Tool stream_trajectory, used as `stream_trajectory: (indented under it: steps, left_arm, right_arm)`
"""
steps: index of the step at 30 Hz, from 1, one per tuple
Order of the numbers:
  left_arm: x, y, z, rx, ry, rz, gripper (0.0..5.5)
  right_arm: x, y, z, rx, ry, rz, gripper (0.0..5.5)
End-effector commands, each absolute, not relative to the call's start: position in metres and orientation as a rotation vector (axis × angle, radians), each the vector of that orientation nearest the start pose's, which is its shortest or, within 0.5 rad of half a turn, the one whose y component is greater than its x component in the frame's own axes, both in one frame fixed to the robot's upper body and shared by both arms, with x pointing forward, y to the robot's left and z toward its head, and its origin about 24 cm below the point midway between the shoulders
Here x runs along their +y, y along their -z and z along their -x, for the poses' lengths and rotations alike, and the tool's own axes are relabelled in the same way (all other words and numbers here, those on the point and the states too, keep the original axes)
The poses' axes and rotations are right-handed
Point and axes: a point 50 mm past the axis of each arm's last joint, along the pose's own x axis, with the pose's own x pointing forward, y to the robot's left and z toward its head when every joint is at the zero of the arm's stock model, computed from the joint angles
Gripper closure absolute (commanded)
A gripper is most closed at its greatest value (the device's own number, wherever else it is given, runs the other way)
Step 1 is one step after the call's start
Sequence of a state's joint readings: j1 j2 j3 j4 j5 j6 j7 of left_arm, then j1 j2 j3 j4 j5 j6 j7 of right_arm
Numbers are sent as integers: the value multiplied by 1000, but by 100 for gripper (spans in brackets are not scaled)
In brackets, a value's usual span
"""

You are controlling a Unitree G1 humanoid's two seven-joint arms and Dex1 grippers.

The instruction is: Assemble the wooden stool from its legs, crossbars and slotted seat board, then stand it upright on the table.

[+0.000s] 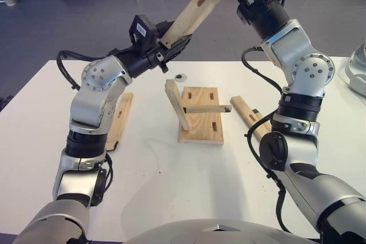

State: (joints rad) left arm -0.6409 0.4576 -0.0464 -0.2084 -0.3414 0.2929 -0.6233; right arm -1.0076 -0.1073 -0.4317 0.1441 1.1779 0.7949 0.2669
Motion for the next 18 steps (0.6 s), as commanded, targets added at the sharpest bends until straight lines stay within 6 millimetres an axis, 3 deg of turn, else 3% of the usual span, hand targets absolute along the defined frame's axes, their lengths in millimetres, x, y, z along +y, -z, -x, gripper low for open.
stream_trajectory:
  steps: [1, 11, 15, 18]
  left_arm:
    - [127, -241, -298, -454, 859, -398, 340]
    - [129, -244, -297, -486, 848, -454, 342]
    - [129, -241, -298, -467, 851, -453, 342]
    - [141, -242, -308, -456, 734, -423, 263]
  right_arm:
    - [-123, -309, -332, -295, -1029, -1011, 241]
    - [-125, -298, -332, -221, -945, -1034, 436]
    - [-129, -293, -334, -223, -876, -1037, 443]
    - [-153, -277, -335, -291, -666, -1007, 449]
